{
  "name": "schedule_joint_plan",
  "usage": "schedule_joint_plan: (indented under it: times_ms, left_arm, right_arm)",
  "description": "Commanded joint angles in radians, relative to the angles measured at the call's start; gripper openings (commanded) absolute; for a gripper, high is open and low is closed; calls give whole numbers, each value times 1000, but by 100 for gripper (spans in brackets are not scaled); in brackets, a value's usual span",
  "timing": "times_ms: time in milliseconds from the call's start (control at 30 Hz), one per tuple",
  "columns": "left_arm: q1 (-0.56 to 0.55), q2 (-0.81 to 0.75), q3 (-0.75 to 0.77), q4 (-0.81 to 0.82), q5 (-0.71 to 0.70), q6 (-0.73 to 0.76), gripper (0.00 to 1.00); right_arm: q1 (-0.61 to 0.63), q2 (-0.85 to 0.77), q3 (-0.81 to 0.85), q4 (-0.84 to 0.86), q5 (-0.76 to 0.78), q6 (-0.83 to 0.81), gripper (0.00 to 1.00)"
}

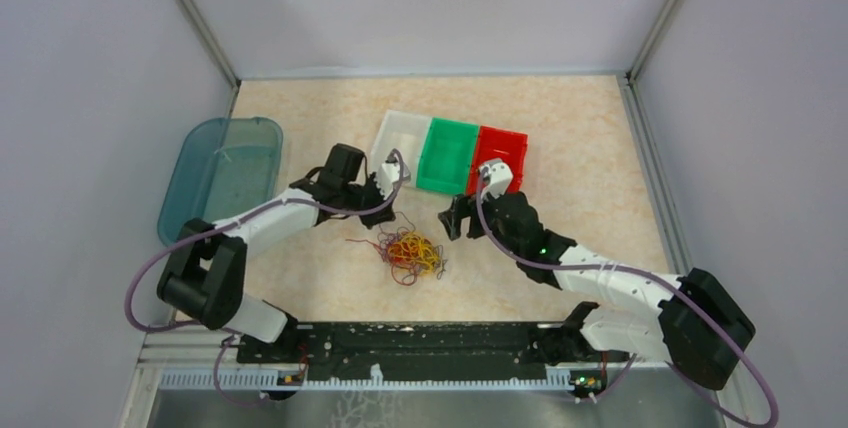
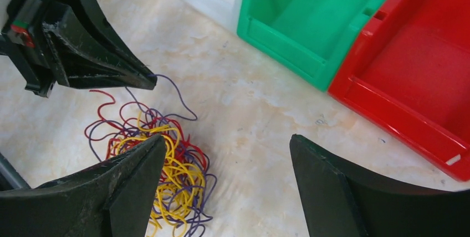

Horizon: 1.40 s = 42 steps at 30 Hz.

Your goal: Untangle the cables

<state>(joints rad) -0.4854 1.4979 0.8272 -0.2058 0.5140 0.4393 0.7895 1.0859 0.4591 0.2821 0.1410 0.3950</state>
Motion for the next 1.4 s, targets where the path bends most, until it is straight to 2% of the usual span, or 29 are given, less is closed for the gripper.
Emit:
schedule_joint_plan:
  times_ms: [0, 133, 433, 633, 900, 1100, 1233, 1367]
  left_arm:
    - [-37, -131, 85, -60, -70, -11, 8]
    - [-48, -200, 166, -158, -74, -54, 0]
    - [-70, -275, 207, -258, -11, -161, 0]
    - [-75, -294, 311, -333, 44, -207, 0]
    - [-76, -305, 519, -466, 51, -182, 0]
    - [-79, -321, 638, -481, 40, -188, 0]
    - [-82, -329, 688, -481, 62, -216, 0]
    - [-85, -327, 747, -481, 83, -235, 0]
  right_arm:
    - [44, 18, 68, 109, -1, -40, 84]
    - [86, 59, 95, 168, 6, -63, 86]
    - [169, 149, 174, 277, 53, -115, 88]
    - [193, 202, 227, 344, 79, -111, 89]
    - [196, 206, 182, 454, -108, -56, 90]
    - [195, 220, 182, 489, -205, 4, 90]
    - [196, 261, 222, 504, -241, 43, 87]
    - [197, 316, 266, 512, -246, 82, 80]
